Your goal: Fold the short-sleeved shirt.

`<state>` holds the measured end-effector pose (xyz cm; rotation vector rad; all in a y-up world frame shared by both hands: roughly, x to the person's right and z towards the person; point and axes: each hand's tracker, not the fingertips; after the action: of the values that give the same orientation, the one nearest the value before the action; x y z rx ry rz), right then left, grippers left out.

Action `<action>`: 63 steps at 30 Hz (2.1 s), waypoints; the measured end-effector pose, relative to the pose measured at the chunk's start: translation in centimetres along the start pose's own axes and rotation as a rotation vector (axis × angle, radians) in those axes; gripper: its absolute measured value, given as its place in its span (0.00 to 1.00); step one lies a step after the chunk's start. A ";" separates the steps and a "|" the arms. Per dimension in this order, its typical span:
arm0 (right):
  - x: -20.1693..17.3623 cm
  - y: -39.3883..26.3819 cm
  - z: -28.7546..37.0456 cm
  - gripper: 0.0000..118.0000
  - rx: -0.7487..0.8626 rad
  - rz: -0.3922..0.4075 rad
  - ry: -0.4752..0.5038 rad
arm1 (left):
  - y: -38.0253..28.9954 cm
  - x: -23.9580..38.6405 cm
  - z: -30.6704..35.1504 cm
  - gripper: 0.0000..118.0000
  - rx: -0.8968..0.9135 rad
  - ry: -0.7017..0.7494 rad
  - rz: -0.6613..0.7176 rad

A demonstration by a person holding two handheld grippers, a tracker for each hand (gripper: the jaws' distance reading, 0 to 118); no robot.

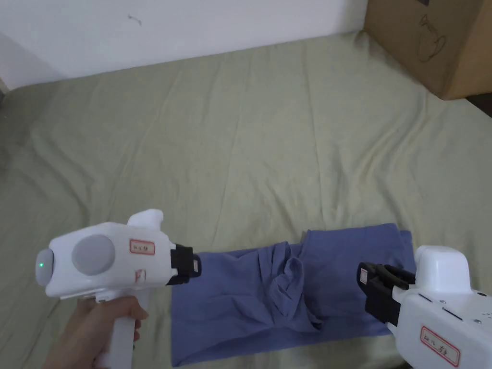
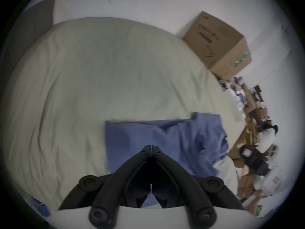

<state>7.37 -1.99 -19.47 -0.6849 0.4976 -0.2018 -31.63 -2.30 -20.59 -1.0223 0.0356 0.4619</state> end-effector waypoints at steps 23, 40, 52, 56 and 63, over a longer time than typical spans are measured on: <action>1.4 0.5 0.9 0.00 0.016 -0.009 -0.005 | -4.2 13.0 -6.1 0.00 -0.196 -0.364 -0.085; -1.3 2.0 -0.4 0.00 0.049 0.072 -0.031 | -7.0 -9.2 2.5 0.97 -0.036 -0.477 0.273; -2.9 3.3 -1.7 0.00 0.020 0.185 -0.099 | -5.0 -12.1 -5.5 0.97 -0.112 -0.694 0.390; -2.9 3.9 -1.6 0.00 0.037 0.185 -0.097 | -4.3 -9.9 -6.5 0.94 -0.130 -0.751 0.348; -3.4 3.8 -0.7 0.00 0.121 0.212 -0.150 | -5.1 -10.5 -6.8 0.06 -0.159 -0.716 0.475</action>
<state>4.12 1.64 -21.15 -0.5204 0.4073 0.0193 -37.89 -13.87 -17.57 -0.9513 -0.4118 1.2604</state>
